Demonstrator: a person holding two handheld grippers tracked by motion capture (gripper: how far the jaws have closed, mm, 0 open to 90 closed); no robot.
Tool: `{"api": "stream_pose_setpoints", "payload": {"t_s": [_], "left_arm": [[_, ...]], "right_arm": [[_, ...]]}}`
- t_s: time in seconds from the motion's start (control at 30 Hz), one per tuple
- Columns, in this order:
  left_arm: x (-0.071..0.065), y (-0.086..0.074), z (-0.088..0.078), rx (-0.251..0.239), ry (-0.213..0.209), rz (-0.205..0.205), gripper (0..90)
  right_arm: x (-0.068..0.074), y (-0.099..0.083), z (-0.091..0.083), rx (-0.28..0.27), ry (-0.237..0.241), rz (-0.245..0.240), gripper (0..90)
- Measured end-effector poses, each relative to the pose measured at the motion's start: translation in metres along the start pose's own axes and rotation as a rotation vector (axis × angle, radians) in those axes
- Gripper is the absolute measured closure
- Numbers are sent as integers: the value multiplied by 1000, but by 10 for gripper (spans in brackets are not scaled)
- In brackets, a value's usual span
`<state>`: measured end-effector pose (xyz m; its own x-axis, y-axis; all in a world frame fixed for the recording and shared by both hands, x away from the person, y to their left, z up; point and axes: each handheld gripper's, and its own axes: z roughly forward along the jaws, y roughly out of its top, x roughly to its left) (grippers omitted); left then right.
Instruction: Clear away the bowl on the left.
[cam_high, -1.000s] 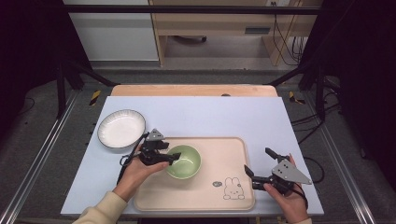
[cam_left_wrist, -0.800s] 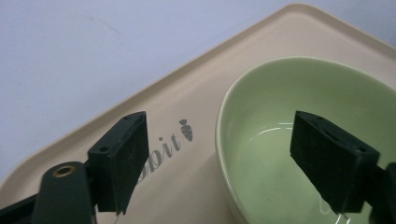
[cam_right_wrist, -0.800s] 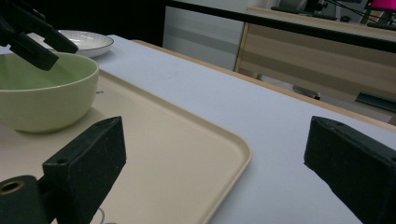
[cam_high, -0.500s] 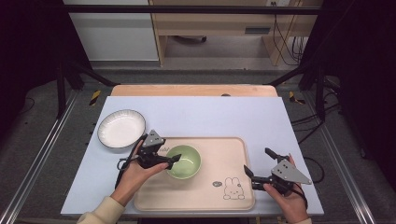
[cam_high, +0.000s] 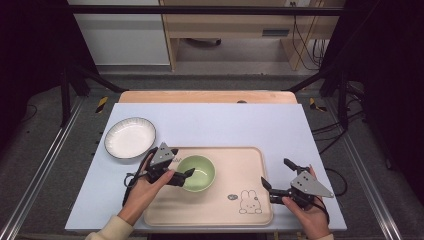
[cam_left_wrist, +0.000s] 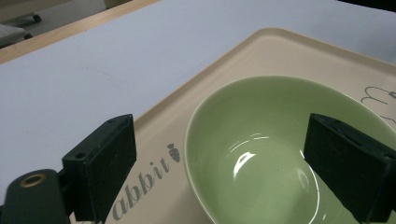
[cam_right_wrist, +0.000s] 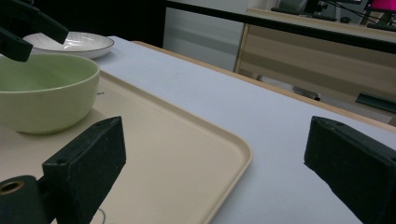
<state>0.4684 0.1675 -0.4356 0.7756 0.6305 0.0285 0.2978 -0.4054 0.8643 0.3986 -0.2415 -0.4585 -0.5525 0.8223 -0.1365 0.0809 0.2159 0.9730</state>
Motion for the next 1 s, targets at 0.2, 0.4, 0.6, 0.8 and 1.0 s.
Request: {"api": "stream_pose_setpoints", "payload": {"t_s": [0.2,0.4,0.6,0.8,1.0], "left_arm": [[0,-3,-12,-53,11,-6,95],[4,-6,-28,-108,24,-6,95],[10,-13,-42,-132,38,3,95],[21,-24,-52,-150,55,-27,96],[31,-34,-61,-169,74,-52,96]], "right_arm": [[0,0,-1,-5,-5,1,56],[0,0,-1,-4,-2,1,55],[0,0,-1,-4,-5,3,56],[0,0,-1,-4,-3,1,55],[1,0,-1,-3,-4,1,56]]}}
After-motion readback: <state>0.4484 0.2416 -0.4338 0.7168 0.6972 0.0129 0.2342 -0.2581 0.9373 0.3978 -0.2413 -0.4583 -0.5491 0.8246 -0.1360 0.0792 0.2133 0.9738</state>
